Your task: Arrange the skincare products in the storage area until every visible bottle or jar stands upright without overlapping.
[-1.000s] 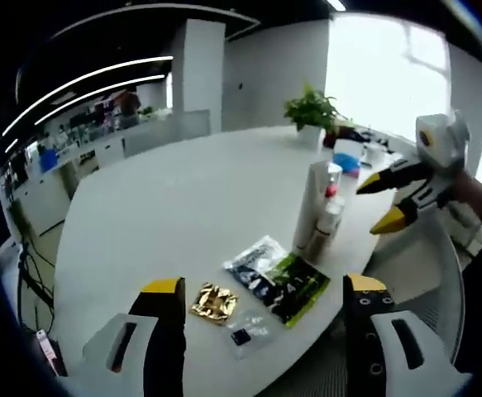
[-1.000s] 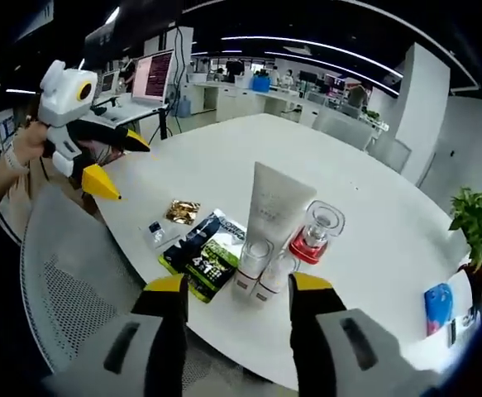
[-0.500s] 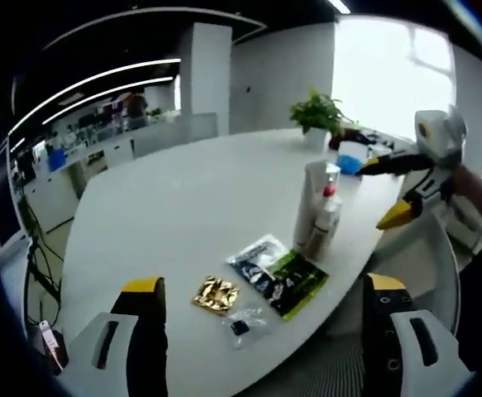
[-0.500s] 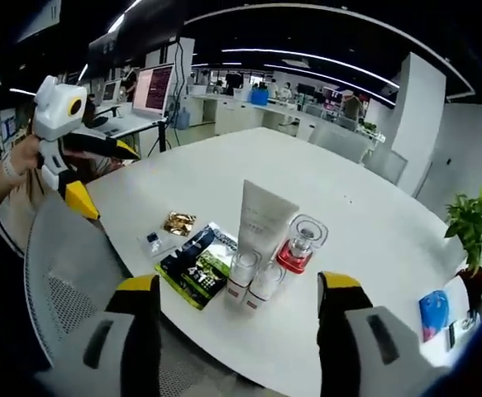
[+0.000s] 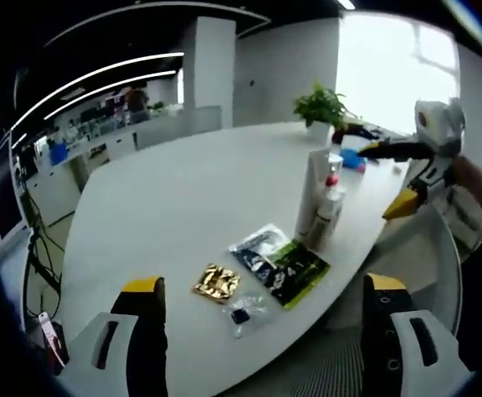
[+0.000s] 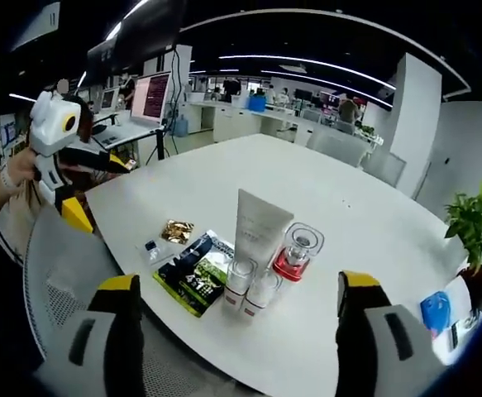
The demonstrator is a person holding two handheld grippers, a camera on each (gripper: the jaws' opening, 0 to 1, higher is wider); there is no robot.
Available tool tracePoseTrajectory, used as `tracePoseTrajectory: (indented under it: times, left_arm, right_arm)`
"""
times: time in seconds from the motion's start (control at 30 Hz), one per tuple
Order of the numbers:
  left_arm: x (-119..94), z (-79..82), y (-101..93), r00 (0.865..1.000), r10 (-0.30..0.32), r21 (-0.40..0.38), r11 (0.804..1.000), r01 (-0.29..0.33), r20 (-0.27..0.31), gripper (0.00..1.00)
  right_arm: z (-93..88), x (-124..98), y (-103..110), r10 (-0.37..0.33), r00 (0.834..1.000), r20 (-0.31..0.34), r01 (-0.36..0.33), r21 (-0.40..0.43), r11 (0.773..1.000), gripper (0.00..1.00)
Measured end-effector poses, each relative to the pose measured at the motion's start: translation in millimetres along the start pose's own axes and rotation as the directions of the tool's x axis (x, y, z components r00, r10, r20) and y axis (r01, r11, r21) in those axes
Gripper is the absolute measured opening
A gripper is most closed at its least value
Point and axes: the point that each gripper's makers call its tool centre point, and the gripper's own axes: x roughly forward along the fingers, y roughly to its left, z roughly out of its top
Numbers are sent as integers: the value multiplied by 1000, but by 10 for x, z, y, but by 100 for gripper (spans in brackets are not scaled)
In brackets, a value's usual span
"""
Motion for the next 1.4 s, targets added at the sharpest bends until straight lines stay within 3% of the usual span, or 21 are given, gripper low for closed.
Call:
tracePoseTrajectory:
  times: [0.17,0.37,0.47,0.57,0.77,0.87,1.4]
  left_arm:
    - [58,-60,22,1000,-4,5,1000,4,-24,97]
    - [175,-236,3,994,-41,48,998,46,-104,97]
    - [235,-337,-22,984,-78,106,990,96,-161,92]
    - [281,-351,-10,981,-92,110,988,111,-170,87]
    - [403,-335,134,981,-88,106,989,108,-173,77]
    - [478,-356,237,975,-83,116,987,108,-205,74]
    - [924,-443,572,956,-56,227,966,125,-289,52]
  right_arm:
    - [27,16,-7,-1,1000,7,1,0,1000,100]
    - [21,52,-28,1,1000,5,-1,-17,1000,100]
    - [0,78,-54,1,1000,-2,-1,-19,1000,100]
    - [-20,95,-76,1,1000,-9,-1,-12,1000,100]
    - [-33,107,-118,-3,1000,-8,3,-14,1000,100]
    - [-51,114,-148,-4,1000,-13,3,-11,1000,100]
    - [-147,177,-245,-16,999,-47,17,6,1000,100]
